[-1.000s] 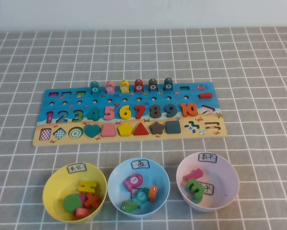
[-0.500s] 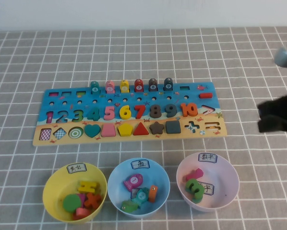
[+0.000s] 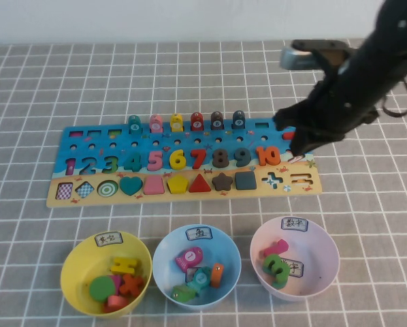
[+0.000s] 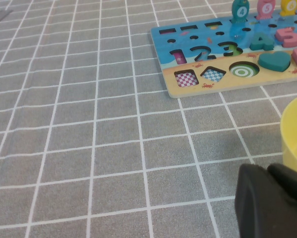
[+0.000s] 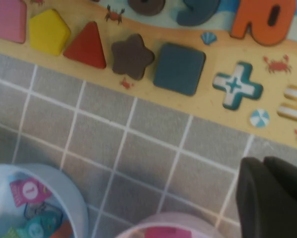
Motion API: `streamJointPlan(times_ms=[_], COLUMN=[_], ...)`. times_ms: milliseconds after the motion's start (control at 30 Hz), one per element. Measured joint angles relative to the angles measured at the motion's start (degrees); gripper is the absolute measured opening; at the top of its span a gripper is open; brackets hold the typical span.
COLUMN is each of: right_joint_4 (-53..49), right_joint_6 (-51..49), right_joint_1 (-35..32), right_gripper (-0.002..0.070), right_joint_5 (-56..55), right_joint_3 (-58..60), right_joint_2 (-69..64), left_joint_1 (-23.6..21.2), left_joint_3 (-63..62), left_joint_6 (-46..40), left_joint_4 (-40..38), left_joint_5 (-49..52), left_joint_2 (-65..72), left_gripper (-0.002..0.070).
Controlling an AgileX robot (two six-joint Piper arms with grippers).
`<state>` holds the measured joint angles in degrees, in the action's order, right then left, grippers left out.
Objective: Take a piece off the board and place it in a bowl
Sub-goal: Pick up the "number 10"
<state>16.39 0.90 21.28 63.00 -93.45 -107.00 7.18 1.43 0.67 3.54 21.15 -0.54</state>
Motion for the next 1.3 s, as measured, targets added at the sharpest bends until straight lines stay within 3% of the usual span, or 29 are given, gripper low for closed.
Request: streamJointPlan(times_ms=[233, 500, 567, 1300], right_joint_4=[-5.58, -6.81, -8.32, -11.16], right_joint_6=[-5.74, -8.17, -10.10, -13.99], right_joint_1=[2.60, 3.33, 3.33, 3.33], right_gripper=[0.0031, 0.0321, 0.0363, 0.0394], right_joint_5=[6.23, 7.27, 7.35, 7.49], right_joint_3=[-14.19, -26.44, -27.73, -28.92], right_joint_2=[-10.88, -20.05, -21.61, -25.82], left_joint_1=[0.00, 0.00, 0.00, 0.00], left_joint_3=[0.00, 0.00, 0.00, 0.00], left_joint_6=[0.00, 0.00, 0.00, 0.00], left_joint_4=[0.00, 0.00, 0.00, 0.00], left_joint_5=[0.00, 0.00, 0.00, 0.00], left_joint_2=[0.00, 0.00, 0.00, 0.00], left_gripper=[-0.0001, -0.0001, -0.0001, -0.0001])
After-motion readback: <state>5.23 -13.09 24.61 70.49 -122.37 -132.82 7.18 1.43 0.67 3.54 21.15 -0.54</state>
